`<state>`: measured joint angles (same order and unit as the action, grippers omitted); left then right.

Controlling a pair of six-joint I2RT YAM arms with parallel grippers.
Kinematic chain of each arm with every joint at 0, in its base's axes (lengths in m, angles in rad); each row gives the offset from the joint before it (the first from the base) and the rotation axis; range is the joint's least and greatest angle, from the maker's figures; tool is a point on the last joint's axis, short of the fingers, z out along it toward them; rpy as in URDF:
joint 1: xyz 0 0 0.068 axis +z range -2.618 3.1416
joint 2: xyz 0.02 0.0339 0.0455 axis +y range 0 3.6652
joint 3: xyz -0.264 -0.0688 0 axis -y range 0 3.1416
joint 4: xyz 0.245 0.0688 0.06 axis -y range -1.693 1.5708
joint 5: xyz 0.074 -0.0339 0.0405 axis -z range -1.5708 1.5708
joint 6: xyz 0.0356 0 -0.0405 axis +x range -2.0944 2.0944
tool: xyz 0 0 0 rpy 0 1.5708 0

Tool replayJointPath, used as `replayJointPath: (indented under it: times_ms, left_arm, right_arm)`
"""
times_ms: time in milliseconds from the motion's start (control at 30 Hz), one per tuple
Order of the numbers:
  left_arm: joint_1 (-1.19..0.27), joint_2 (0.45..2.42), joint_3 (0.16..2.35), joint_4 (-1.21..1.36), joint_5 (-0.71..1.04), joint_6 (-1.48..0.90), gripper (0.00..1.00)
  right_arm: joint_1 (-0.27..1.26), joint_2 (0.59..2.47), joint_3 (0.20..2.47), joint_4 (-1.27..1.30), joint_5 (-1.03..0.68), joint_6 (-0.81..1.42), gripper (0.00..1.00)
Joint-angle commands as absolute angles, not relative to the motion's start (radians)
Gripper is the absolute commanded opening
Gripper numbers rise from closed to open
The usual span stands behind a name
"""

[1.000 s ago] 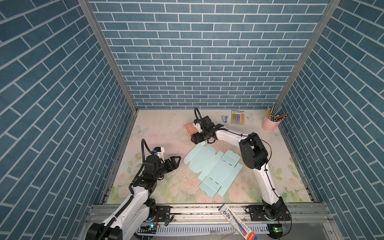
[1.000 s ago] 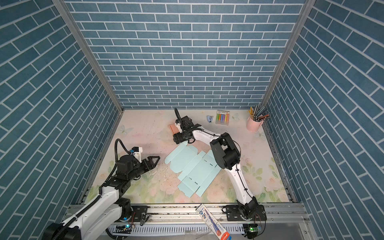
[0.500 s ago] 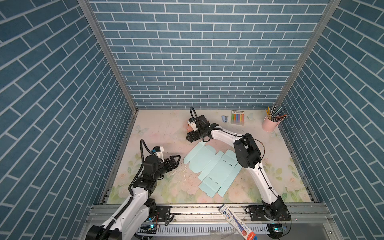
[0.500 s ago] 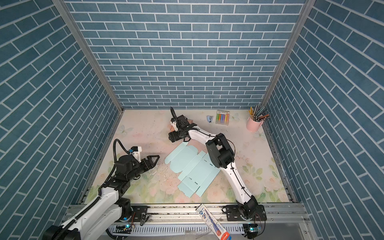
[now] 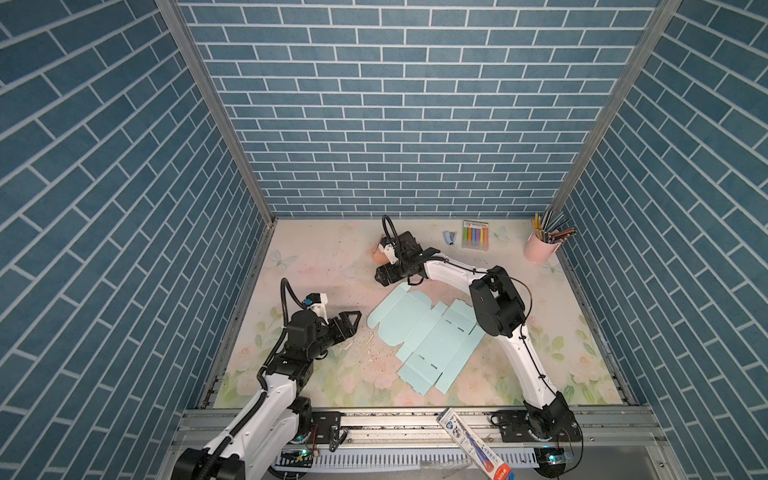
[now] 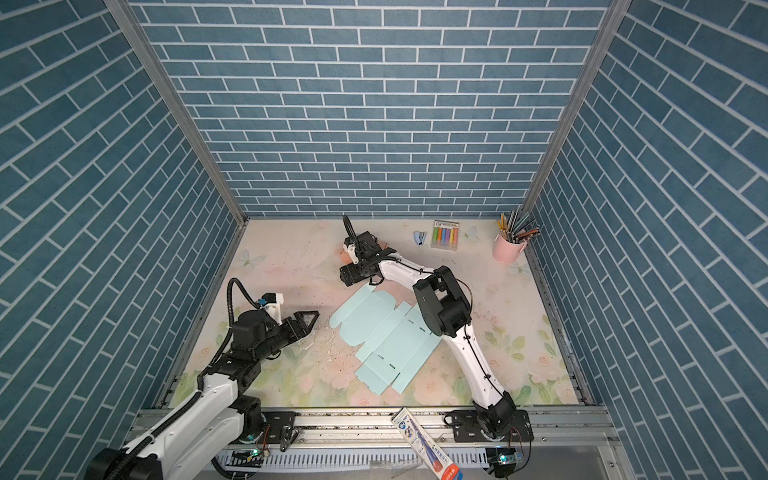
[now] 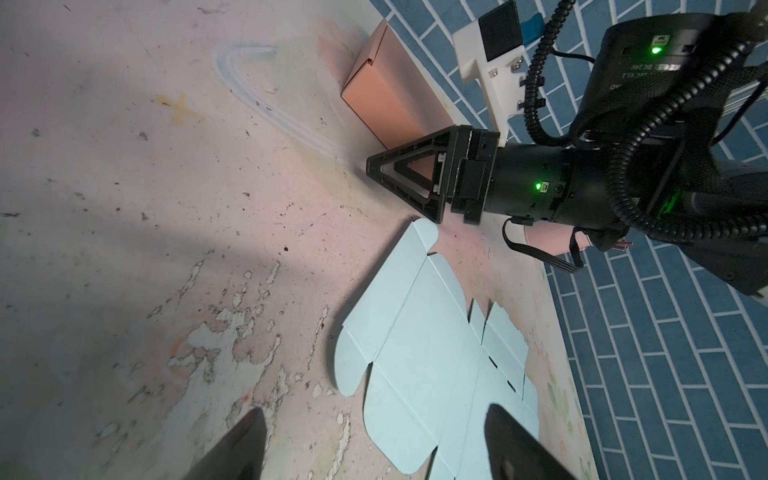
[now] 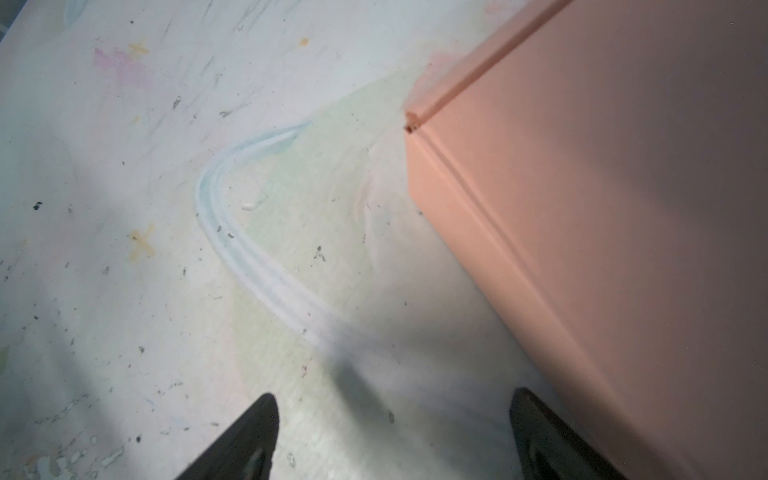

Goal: Fold the paper box

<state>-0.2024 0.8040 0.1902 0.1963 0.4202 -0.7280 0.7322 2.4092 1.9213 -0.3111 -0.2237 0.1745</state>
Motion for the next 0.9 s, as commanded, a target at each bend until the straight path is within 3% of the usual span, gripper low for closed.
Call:
replayJointPath:
  times_ms: [0,567,867]
  left_arm:
    - [-0.195,0.795,0.212,0.198,0.412,-0.715,0.83]
    - [-0.195,0.798,0.222,0.179,0.406,-0.700,0.83]
    - [-0.237,0.897,0.262,0.215,0.445,-0.659,0.83]
  right_arm:
    - [0.712,2.357,1.881,-0.321,-0.199,0.161,0.88]
    - [0.687,2.330,1.877,-0.338,-0.200,0.164,0.87]
    - [0.724,1.963,1.584,-0.298,-0.166,0.198,0.89]
